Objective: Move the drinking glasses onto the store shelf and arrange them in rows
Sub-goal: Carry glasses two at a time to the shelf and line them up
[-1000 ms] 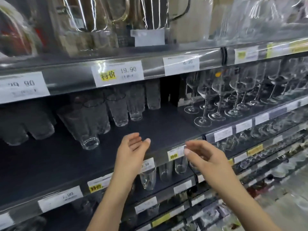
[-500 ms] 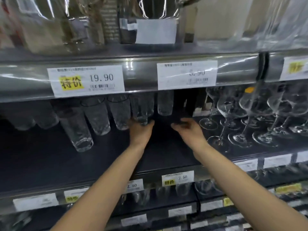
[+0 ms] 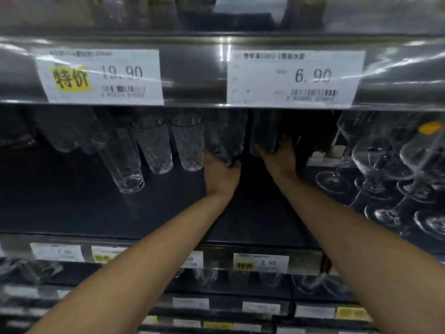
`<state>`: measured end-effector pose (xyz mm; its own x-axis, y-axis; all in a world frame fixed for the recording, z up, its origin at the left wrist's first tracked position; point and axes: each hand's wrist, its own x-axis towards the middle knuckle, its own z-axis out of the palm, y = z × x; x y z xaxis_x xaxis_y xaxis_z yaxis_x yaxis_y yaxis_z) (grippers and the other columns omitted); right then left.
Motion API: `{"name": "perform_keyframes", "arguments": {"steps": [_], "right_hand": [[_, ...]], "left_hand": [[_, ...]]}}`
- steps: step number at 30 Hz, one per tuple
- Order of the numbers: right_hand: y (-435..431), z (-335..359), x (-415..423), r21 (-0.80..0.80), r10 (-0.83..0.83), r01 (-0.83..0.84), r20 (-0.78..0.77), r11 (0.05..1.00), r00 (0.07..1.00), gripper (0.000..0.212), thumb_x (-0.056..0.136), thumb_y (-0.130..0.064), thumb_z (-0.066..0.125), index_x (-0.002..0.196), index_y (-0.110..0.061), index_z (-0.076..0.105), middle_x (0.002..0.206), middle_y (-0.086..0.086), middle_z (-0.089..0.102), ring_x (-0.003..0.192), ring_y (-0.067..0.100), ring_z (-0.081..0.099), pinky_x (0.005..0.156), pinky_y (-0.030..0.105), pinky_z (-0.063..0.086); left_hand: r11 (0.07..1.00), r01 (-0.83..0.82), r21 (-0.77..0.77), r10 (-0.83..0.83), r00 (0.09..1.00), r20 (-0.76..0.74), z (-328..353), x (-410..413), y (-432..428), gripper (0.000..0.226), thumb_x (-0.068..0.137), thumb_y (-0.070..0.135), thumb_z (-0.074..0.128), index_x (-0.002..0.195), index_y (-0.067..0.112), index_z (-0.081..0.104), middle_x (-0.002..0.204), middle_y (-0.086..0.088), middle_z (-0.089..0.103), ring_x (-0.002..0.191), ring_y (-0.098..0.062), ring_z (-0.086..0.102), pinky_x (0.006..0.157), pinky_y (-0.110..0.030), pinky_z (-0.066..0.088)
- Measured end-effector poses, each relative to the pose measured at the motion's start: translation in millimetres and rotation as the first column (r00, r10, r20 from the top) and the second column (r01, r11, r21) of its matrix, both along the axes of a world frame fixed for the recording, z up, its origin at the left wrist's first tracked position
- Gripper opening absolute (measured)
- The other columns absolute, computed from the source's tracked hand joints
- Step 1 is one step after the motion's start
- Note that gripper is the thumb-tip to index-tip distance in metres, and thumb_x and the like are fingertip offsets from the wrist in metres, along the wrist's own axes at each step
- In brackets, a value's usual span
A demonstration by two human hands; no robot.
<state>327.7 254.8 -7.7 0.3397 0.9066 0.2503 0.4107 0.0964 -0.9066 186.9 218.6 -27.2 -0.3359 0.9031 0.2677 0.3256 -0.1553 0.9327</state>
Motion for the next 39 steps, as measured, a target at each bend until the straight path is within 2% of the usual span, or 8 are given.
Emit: {"name": "perform_keyframes", "arguments": {"steps": [7,12,19,24,29,34,36,39], "right_hand": [[18.3,-0.4,-1.8,-0.041,-0.016,0.02,0.103,0.999,0.995,0.078,0.082,-0.048,0.072,0.143,-0.013,0.038,0.136,0.009,0.058,0.121,0.032,0.057,0.092,0.034,0.047],[18.0,-4.3,1.3,-0.012,-0.034,0.035,0.062,0.999,0.997,0.08,0.076,-0.044,0.08,0.139,-0.012,0.042,0.133,0.007,0.06,0.121,0.027,0.058,0.092,0.025,0.043],[-4.4,-5.5,7.8,0.039,-0.014,0.011,0.067,0.999,0.998,0.08,0.073,-0.038,0.08,0.141,-0.017,0.042,0.137,0.007,0.052,0.132,0.026,0.042,0.108,0.032,0.039],[-33.7,-0.1,10.3,0.049,-0.001,0.005,-0.085,0.999,0.996,0.072,0.069,-0.02,0.08,0.129,-0.008,0.042,0.112,0.0,0.056,0.104,0.016,0.057,0.079,0.016,0.045],[-70.1,-1.5,20.2,-0.03,0.074,-0.078,-0.109,0.997,0.991,0.084,0.074,-0.019,0.08,0.138,-0.007,0.026,0.12,0.0,0.053,0.108,0.014,0.055,0.089,0.023,0.041],[-108.9,2.4,15.9,0.012,0.125,-0.128,-0.338,0.992,0.933,0.074,0.07,-0.01,0.084,0.13,-0.018,0.042,0.11,-0.005,0.061,0.103,0.014,0.061,0.092,0.028,0.048],[-122.7,5.5,12.1,0.036,0.162,-0.163,-0.44,0.986,0.883,0.07,0.068,-0.009,0.085,0.127,-0.019,0.048,0.109,-0.002,0.066,0.103,0.016,0.064,0.091,0.031,0.051],[-144.8,9.4,4.3,0.064,0.283,-0.285,-0.453,0.956,0.846,0.07,0.067,-0.013,0.087,0.127,-0.019,0.052,0.112,0.001,0.068,0.102,0.015,0.066,0.09,0.034,0.054]], "left_hand": [[0.993,-0.107,0.041,0.109,0.993,-0.039,2.0,7.7,13.2,0.066,0.082,0.02,0.074,0.134,-0.003,0.04,0.131,-0.019,0.053,0.122,-0.027,0.053,0.108,-0.037,0.043],[0.988,-0.151,0.042,0.152,0.988,-0.037,3.3,8.5,20.2,0.062,0.082,0.016,0.075,0.131,-0.003,0.042,0.129,-0.02,0.054,0.121,-0.027,0.054,0.107,-0.031,0.042],[0.989,-0.146,0.014,0.146,0.989,-0.034,-0.1,6.1,19.0,0.055,0.083,0.015,0.075,0.127,0.001,0.044,0.125,-0.016,0.057,0.115,-0.026,0.058,0.103,-0.034,0.047],[0.998,-0.049,-0.026,0.048,0.999,-0.008,2.1,1.6,-5.2,0.07,0.076,0.017,0.079,0.132,0.008,0.038,0.127,-0.01,0.056,0.114,-0.021,0.057,0.097,-0.023,0.046],[0.995,0.001,-0.104,-0.015,0.99,-0.142,8.1,-3.1,-38.5,0.078,0.064,0.03,0.085,0.128,0.017,0.041,0.128,-0.009,0.049,0.118,-0.022,0.049,0.105,-0.035,0.044],[0.982,0.13,-0.14,-0.109,0.983,0.147,22.8,-8.4,-79.6,0.052,0.07,0.003,0.082,0.102,0.017,0.043,0.1,-0.005,0.061,0.089,-0.018,0.064,0.08,-0.037,0.06],[0.984,0.149,-0.1,-0.124,0.967,0.222,32.1,-13.4,-101.1,0.047,0.073,-0.004,0.077,0.1,0.014,0.042,0.089,-0.003,0.057,0.075,-0.011,0.06,0.061,-0.025,0.057],[0.99,0.129,-0.057,-0.114,0.971,0.209,43.5,-28.1,-137.0,0.046,0.075,0.004,0.076,0.106,0.019,0.045,0.09,-0.001,0.057,0.078,-0.011,0.06,0.071,-0.036,0.061]]}}
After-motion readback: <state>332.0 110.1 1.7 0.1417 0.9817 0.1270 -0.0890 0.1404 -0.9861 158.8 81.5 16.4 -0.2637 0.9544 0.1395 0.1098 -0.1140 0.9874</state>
